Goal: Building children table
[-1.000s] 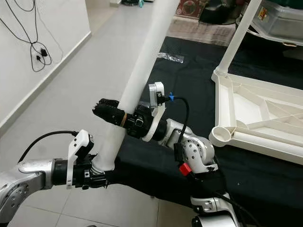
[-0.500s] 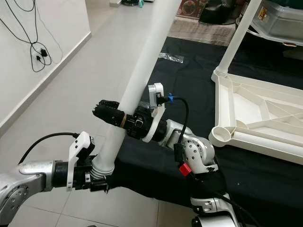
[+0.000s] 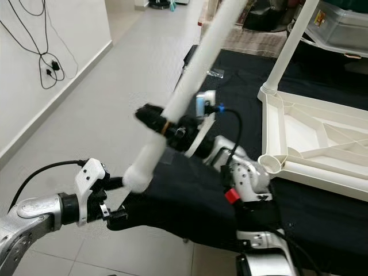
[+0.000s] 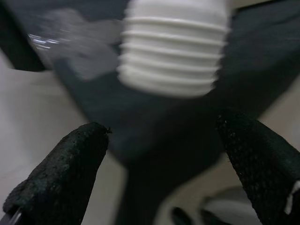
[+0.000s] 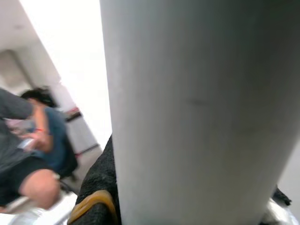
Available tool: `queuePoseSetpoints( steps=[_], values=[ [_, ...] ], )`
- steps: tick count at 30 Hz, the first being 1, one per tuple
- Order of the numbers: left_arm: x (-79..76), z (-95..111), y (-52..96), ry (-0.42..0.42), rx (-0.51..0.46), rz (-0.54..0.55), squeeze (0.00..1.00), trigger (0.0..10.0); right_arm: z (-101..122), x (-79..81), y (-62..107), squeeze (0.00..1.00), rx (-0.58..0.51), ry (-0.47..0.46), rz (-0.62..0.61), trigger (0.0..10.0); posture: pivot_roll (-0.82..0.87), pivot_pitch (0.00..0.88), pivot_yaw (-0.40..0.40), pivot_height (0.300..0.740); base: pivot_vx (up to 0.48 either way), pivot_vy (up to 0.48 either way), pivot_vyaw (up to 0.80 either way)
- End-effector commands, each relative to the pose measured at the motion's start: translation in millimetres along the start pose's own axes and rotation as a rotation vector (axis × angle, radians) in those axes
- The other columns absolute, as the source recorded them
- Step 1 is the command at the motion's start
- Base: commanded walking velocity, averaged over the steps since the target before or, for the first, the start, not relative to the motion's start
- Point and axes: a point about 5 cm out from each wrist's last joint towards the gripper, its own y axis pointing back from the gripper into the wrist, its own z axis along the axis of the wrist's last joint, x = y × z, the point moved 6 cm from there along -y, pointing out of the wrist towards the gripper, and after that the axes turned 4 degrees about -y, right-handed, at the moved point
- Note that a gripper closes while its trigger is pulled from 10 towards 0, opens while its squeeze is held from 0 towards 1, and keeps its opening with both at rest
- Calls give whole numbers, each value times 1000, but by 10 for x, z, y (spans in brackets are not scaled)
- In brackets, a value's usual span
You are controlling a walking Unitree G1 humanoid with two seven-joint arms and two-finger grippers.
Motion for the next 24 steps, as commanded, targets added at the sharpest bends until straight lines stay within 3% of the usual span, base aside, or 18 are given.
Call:
queuePoseSetpoints(
  steps=[1, 2, 5, 6, 8, 9, 10, 15, 16, 24],
  values=[
    [75, -57, 22, -9, 8, 60, 0, 10000, 40, -23, -6, 0, -2, 35, -14, 0, 91, 78, -45, 740, 0, 0, 0],
    [179, -73, 44, -25, 8, 140, 0, 10000, 76, -113, 23, 0, -6, 61, -59, 0, 90, 77, -48, 740, 0, 0, 0],
    [237, -83, 60, -33, 9, 187, 0, 10000, 100, -168, 42, 0, -11, 74, -88, 0, 90, 77, -48, 740, 0, 0, 0],
    [302, -41, 75, -41, -16, 252, 0, 10000, 183, -316, 74, 0, -39, 116, -178, 0, 91, 81, -48, 740, 0, 0, 0],
    [302, -41, 75, -41, -16, 252, 0, 10000, 183, -316, 74, 0, -39, 116, -178, 0, 91, 81, -48, 740, 0, 0, 0],
    [334, 54, 76, -61, -60, 306, 0, 10000, 316, -492, 118, 0, -87, 184, -305, 10000, 89, 83, -52, 740, 0, 0, 0],
    [343, 167, 62, -73, -104, 361, 0, 10000, 485, -631, 171, 0, -153, 256, -428, 10000, 92, 83, -55, 740, 0, 0, 0],
    [332, 274, 38, -66, -151, 402, 0, 10000, 607, -710, 214, 0, -207, 312, -518, 10000, 91, 86, -54, 740, 0, 0, 0],
    [316, 401, -7, -61, -211, 466, 0, 10000, 661, -721, 225, 0, -257, 370, -584, 10000, 93, 86, -56, 740, 0, 0, 0],
    [322, 398, -79, -70, -222, 493, 0, 10000, 560, -731, 171, 0, -253, 356, -579, 10000, 92, 89, -57, 740, 0, -324, 0]
  ],
)
